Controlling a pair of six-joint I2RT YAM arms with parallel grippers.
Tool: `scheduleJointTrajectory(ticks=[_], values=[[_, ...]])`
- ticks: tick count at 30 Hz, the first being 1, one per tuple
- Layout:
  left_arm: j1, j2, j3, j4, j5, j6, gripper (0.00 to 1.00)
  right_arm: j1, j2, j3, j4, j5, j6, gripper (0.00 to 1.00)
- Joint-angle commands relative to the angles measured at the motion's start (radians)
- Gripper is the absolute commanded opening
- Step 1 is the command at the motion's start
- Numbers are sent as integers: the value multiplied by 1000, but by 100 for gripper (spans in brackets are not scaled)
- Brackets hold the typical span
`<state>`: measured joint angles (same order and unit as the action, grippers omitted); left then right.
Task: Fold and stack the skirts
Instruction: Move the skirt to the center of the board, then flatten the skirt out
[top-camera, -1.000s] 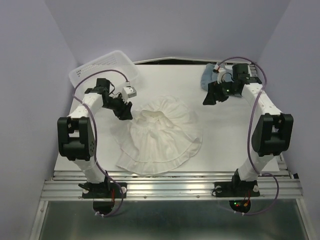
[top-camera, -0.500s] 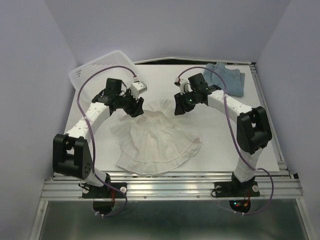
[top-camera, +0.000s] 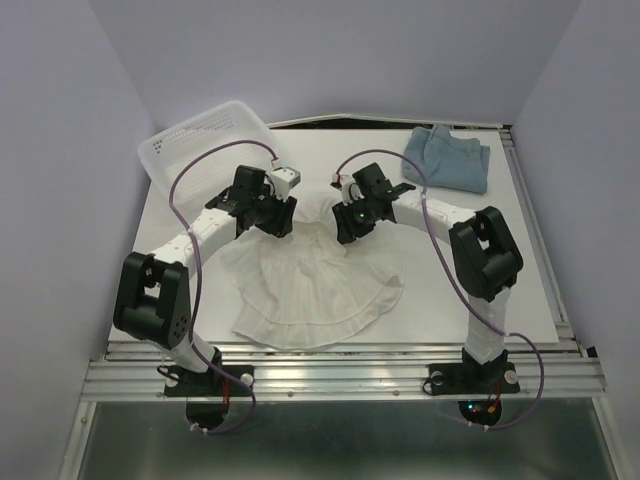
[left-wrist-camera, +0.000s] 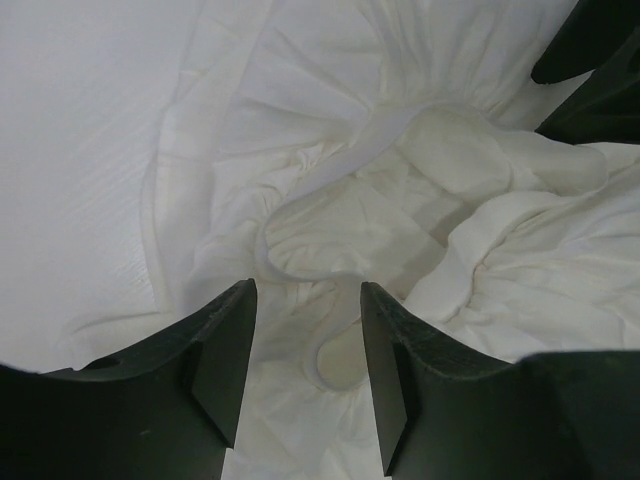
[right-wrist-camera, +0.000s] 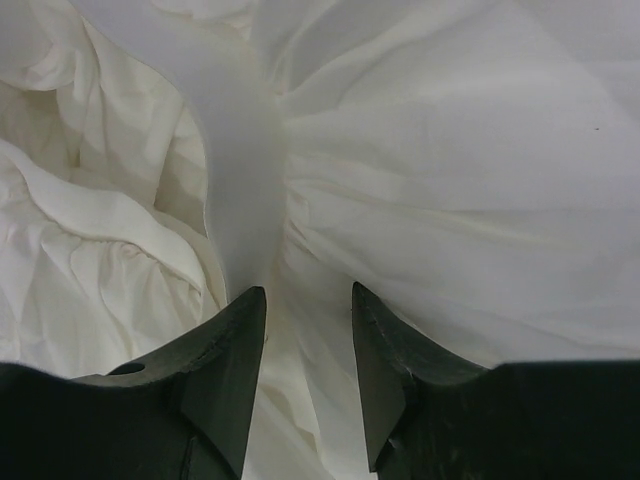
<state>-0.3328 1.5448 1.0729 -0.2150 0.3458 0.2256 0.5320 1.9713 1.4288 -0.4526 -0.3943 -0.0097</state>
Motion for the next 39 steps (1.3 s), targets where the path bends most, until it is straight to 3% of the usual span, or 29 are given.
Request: scheduleJointTrajectory(ticks=[1,7,10,14,20,34,39], values=[[-21,9,16,16,-33,-11,56,16,18,2,48,48,7,45],[-41,11,-4,-4,-11,18,53,16,-9,-11,32,58,7,44],[-49,11,-19,-11,-18,41,49,16,-43,-27,23,67,7,53],[-52,17,-30,-27,-39,63,37,16,-69,-8,-12,87,7,55],[-54,46,-24,-55,-77,81,36,16,-92,30,-61,84,7,66],[-52,-31,-36,-54,-53,61,50,16,-81,81,-63,-17,99,65],[-52,-58,-36,-35,-22,37,50,16,-72,76,-60,-21,79,55]])
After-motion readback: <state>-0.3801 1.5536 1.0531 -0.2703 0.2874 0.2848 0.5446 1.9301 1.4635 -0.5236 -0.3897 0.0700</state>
